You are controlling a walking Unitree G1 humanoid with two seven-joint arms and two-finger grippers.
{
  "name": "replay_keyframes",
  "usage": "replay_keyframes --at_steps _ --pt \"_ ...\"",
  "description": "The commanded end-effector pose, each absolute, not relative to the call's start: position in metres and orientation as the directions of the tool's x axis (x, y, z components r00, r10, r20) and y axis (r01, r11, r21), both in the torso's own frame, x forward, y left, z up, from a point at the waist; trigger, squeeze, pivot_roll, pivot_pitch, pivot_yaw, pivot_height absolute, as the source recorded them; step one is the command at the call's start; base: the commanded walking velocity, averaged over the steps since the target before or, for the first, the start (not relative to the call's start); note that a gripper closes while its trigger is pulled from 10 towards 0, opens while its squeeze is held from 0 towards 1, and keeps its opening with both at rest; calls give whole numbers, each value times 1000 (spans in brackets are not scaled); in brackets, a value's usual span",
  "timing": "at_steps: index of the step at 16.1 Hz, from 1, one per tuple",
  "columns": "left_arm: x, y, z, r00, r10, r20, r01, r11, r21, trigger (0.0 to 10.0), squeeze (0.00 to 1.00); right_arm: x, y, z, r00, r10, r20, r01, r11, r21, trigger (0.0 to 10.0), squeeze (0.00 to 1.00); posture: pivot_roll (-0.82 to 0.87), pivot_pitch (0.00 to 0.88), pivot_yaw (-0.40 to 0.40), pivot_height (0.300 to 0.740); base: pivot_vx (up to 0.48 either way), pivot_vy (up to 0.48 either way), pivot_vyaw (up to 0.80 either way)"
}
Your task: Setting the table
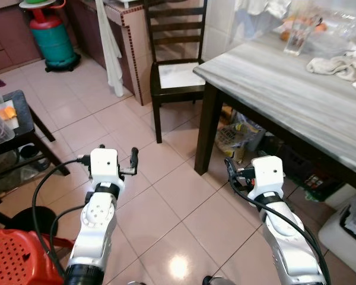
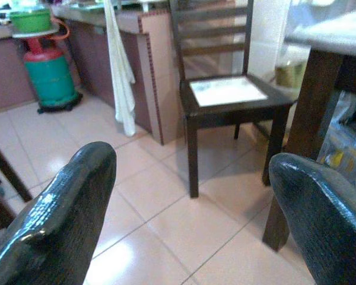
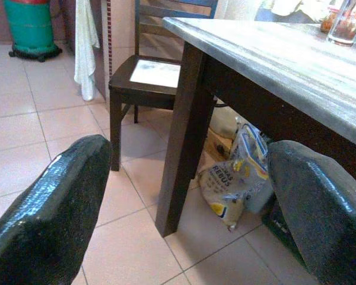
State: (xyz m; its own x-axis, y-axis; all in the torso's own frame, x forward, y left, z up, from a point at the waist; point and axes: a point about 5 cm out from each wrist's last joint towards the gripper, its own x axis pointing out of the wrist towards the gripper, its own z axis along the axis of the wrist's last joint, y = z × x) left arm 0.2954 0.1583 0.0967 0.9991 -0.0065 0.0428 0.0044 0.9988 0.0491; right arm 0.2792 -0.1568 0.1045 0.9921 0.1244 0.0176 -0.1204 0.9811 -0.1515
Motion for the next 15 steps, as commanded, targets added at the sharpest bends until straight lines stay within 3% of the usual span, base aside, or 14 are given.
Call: replay_keyframes --at_steps 1,15 --pt "293 158 98 999 -21 42 18 998 66 10000 0 276 -160 108 994 108 28 -103 985 -137 10000 0 -139 187 54 740 0 0 0" --pt "300 138 101 996 -71 45 69 997 39 10000 0 273 -166 115 996 77 36 -71 986 -152 10000 0 -199 170 45 740 0 0 0"
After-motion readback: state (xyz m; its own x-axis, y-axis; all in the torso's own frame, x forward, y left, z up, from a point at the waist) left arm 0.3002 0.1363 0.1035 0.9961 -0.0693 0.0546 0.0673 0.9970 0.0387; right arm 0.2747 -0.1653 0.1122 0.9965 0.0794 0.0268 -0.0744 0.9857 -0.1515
